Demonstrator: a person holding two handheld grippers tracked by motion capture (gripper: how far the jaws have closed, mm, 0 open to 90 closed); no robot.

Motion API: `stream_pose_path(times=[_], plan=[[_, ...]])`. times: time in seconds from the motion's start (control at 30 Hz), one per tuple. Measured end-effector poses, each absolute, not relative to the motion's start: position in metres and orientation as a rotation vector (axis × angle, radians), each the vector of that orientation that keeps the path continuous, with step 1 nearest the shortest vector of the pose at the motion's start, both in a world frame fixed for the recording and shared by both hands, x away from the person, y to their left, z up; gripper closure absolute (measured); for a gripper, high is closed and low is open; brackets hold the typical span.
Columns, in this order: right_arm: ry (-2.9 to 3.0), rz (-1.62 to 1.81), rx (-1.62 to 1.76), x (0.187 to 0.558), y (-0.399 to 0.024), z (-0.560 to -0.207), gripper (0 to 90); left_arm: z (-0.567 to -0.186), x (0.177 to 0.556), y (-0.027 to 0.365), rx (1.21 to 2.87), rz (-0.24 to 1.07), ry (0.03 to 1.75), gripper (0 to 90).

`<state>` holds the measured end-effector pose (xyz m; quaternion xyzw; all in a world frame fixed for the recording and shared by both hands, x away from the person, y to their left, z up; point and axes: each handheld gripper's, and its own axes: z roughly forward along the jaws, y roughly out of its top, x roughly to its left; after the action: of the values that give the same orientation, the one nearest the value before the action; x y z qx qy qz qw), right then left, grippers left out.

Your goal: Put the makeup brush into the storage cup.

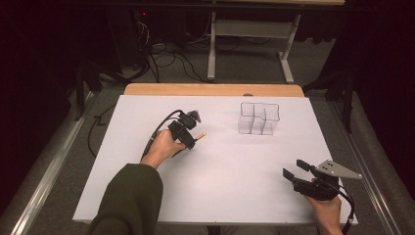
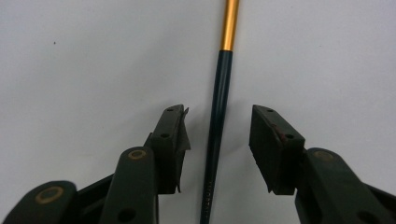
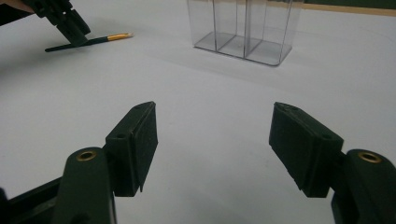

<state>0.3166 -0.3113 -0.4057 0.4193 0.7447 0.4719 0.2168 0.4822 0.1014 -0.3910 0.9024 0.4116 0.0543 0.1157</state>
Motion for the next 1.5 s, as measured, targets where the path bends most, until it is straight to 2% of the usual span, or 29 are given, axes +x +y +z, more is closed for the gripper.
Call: stream_pose_path(times=[0.6,1.0,1.5], plan=[[2.06,1.306,1.151,0.3151,-0.3104,-0.4046,34.8,-0.3966,0.4844,0.1,2.652,0.127,1.22,69.6],[2.063,1.306,1.148,0.3154,-0.3102,-0.4048,34.8,-0.3967,0.4833,0.0965,2.669,0.116,1.191,82.1],[2.066,1.303,1.151,0.3155,-0.31,-0.4055,34.8,-0.3966,0.4833,0.0964,2.671,0.118,1.189,83.0]])
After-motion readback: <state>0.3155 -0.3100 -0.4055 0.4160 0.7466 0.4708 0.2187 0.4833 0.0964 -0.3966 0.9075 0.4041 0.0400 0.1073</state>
